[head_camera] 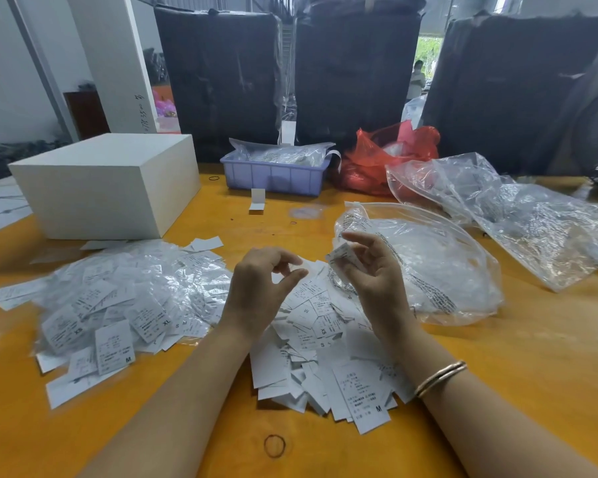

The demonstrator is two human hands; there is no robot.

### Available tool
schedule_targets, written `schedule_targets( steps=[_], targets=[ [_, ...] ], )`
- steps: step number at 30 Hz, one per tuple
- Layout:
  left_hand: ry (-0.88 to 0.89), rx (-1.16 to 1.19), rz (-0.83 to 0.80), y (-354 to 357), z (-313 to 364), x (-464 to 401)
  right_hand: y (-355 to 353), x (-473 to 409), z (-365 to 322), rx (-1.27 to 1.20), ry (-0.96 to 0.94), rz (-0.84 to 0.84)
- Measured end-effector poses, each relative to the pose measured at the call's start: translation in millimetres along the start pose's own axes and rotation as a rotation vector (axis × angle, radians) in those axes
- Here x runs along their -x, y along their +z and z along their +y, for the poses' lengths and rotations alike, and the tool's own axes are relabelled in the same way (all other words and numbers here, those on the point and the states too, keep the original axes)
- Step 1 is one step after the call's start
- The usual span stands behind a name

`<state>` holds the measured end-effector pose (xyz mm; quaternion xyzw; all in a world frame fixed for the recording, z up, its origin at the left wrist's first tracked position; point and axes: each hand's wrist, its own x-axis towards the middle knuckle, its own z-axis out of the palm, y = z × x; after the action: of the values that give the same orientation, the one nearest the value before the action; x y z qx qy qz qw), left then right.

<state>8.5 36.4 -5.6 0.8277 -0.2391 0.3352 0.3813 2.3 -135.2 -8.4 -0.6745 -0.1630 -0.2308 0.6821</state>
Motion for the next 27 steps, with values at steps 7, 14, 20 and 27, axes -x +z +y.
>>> schedule_targets(
  steps=[7, 14, 20, 27],
  targets=[
    [0.024, -0.025, -0.008, -1.1, 0.3, 0.1, 2.8, 3.1, 2.3, 0.425, -0.241, -0.05],
    [0.044, -0.022, -0.042, -0.4, -0.7, 0.8, 3.8, 4.1, 2.1, 0.505, -0.299, -0.085],
    [0.044, 0.004, -0.106, -0.1, 0.0, 1.2, 5.7, 4.0, 1.7, 0.551, -0.377, -0.128],
    [-0.098, 0.102, -0.129, 1.7, -1.6, 0.0, 4.9, 3.9, 1.5, 0.44, -0.291, -0.181]
  ],
)
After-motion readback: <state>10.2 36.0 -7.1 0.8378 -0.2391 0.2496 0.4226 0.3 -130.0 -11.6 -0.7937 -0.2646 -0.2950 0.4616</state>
